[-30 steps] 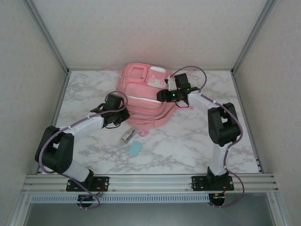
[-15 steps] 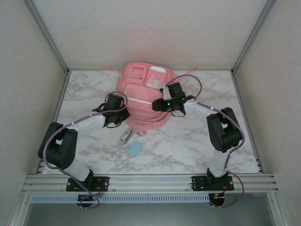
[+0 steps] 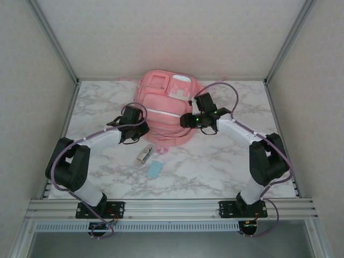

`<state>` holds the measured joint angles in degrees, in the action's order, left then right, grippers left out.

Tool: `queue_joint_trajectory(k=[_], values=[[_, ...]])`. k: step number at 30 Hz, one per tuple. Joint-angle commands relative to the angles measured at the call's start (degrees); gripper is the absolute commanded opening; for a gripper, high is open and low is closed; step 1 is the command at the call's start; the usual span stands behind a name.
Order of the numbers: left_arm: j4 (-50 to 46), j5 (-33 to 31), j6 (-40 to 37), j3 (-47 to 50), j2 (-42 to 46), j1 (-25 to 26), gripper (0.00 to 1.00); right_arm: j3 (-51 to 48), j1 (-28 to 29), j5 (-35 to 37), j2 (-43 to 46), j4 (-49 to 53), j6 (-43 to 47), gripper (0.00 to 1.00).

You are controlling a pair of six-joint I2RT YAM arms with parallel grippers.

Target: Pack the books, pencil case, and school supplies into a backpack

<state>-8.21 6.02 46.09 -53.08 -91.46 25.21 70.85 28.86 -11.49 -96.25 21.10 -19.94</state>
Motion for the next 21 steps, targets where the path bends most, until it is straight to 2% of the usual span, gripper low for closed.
queue_joint_trajectory(k=[1,4,8,10,14,18,20,21], values=[[1.3,-1.7,-3.4,-3.1,3.3,-0.1,0.04,4.8,-1.1,2.8,-3.2,-0.1,0.9,0.50],[-2.4,-2.5,-5.8,-3.3,5.6,0.2,0.14,8.2,-1.2,2.1,-7.6,-2.3,-0.6,0.48],[-7.0,-3.7,-9.4,-4.1,7.9,1.4,0.46,13.5,-1.2,0.5,-14.1,-2.8,-2.8,0.43],[-8.6,-4.0,-11.2,-4.9,8.4,2.7,0.56,15.1,-1.2,0.2,-16.3,-2.8,-3.7,0.41],[-10.0,-4.1,-14.2,-6.6,7.9,6.3,0.62,16.0,-1.2,-0.5,-18.3,-3.4,-5.5,0.37],[-6.9,-1.8,-13.5,-6.9,4.5,8.1,0.62,16.3,-1.3,-1.8,-19.1,-3.2,-6.0,0.15],[-4.0,-1.2,-13.0,-7.0,2.3,8.7,0.63,15.9,-1.3,-2.6,-19.0,-3.3,-6.0,0.00],[-2.8,-1.8,-13.3,-7.0,1.1,8.8,0.63,16.0,-1.4,-3.1,-19.0,-2.8,-6.4,0.00]])
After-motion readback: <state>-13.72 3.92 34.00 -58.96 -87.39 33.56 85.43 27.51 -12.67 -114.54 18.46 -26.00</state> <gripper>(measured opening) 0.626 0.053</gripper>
